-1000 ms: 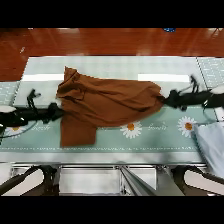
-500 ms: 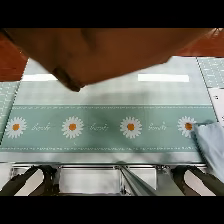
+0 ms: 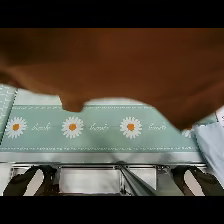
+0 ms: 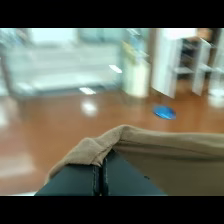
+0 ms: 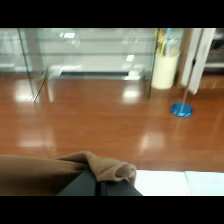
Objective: Fold the shirts.
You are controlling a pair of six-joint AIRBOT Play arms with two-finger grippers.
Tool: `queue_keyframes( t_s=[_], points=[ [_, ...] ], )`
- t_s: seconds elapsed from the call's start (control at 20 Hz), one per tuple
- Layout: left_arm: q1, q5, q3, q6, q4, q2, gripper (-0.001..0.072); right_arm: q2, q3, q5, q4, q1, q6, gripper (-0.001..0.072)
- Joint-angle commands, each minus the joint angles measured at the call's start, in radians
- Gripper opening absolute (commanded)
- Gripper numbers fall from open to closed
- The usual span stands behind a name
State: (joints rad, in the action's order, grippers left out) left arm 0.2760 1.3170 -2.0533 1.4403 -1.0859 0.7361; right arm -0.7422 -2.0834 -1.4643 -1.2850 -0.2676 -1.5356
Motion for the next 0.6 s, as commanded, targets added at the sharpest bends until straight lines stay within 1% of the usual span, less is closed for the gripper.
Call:
queue_keyframes(
  t_s=[0.0,0.15,0.2,0.3,0.4,0.55],
  points=[
    [-0.108,0.029,-0.009,0.037,-0.205,-0.119,0.0021,0.079,-0.006,-0.077,-0.026,0.001,-0.01,0.0021],
    [-0.202,0.125,0.07,0.056,-0.235,-0.134,0.0021,0.092,0.046,-0.175,-0.025,0.001,-0.018,0.0021],
    [-0.208,0.148,0.125,0.058,-0.243,-0.131,0.0021,0.092,0.088,-0.183,-0.014,0.001,-0.018,0.0021],
    [-0.208,0.145,0.28,0.058,-0.243,-0.13,0.0021,0.09,0.2,-0.177,0.012,0.001,-0.017,0.0021],
    [-0.208,0.089,0.462,0.069,-0.242,-0.122,0.0021,0.09,0.354,-0.122,0.038,0.001,-0.016,0.0021],
    [-0.208,-0.059,0.715,0.076,-0.211,-0.048,0.0021,0.044,0.602,0.017,0.112,0.002,0.02,0.0021]
  ],
)
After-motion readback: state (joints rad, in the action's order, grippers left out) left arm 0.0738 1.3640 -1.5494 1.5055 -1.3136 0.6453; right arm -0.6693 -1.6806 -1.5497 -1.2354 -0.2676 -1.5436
